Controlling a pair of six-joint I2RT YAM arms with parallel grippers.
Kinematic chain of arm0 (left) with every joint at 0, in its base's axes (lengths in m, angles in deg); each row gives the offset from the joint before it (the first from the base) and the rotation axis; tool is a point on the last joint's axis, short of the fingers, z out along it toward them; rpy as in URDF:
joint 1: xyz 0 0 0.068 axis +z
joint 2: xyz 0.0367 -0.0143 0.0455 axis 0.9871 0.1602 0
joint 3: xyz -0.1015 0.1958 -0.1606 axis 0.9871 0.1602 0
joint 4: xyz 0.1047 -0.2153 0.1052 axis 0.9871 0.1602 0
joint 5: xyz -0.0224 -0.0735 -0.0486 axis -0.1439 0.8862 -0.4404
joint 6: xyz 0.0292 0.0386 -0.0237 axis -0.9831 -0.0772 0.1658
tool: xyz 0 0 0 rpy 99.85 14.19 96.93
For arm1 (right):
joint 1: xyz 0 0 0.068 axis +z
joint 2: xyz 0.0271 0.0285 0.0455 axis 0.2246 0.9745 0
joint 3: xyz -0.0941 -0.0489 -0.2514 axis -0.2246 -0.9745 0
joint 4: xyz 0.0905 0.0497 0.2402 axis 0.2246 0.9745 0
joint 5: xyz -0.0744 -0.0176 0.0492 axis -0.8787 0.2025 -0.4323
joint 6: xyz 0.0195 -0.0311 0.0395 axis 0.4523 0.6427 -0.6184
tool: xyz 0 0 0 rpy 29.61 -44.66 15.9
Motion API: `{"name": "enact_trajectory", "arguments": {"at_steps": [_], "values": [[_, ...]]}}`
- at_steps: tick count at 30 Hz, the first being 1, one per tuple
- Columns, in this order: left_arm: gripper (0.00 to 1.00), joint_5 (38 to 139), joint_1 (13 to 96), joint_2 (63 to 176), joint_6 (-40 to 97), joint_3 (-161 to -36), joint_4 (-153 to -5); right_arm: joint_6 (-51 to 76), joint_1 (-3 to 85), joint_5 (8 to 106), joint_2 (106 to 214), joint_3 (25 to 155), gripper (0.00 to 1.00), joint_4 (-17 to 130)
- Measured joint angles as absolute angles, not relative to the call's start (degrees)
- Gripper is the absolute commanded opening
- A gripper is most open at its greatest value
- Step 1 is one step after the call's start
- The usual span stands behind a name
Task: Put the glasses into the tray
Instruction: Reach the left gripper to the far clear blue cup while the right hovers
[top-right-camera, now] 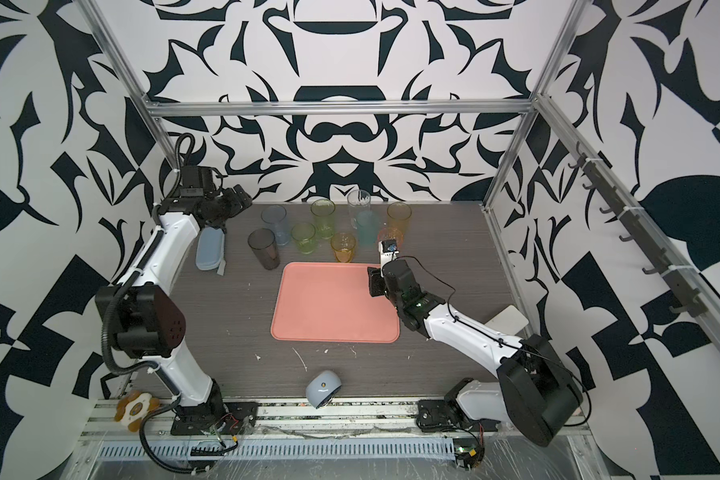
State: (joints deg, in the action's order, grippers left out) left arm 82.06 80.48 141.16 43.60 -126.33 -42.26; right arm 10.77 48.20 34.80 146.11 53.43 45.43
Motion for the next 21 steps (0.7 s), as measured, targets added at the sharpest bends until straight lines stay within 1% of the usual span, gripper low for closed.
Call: {"name": "enact_trajectory", "arguments": {"at_steps": [7, 13, 14, 21], "values": [[0.88, 82.6, 80.4, 151.3, 43.7, -136.1, -39.2, 10.8, 48.2, 34.8, 147.7, 53.4, 0.51, 45.3], [0.86, 83.2, 79.3, 156.9, 43.6, -141.6, -36.1, 10.8, 48.2, 34.8, 147.9, 53.4, 0.50, 45.3], [0.81, 83.2, 79.0, 157.7, 43.6, -142.4, -35.7, 10.8, 48.2, 34.8, 147.9, 53.4, 0.50, 45.3], [0.74, 83.4, 77.1, 161.9, 43.2, -146.3, -33.1, 10.8, 48.2, 34.8, 147.9, 53.4, 0.50, 45.3]]}}
